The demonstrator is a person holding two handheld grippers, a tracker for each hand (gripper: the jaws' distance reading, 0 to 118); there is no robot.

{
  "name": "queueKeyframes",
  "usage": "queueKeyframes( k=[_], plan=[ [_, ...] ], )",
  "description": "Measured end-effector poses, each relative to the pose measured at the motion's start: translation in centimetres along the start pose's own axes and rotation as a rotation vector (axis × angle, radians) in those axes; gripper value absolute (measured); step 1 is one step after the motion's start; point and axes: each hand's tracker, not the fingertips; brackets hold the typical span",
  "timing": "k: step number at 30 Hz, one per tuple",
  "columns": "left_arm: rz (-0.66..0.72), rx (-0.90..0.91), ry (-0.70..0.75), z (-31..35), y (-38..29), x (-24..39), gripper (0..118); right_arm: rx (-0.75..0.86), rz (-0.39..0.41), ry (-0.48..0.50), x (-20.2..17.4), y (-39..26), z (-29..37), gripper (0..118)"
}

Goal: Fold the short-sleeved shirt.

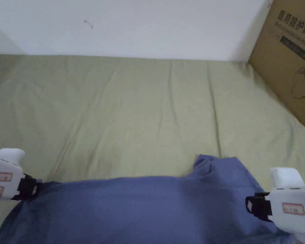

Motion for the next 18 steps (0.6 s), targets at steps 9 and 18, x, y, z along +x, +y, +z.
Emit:
queueKeyframes(
  k=[9, 18],
  plan=[
    [-0.017, 0.063, -0.043, 5.1, -0.1, 0.1, 4, -0.097, -0.101, -0.044, 5.6, 9.7, -9.7, 116],
    [0.012, 0.081, -0.071, 6.6, -0.7, 1.0, 4, -0.23, -0.142, -0.099, 7.2, 11.2, -15.4, 107]
  ],
)
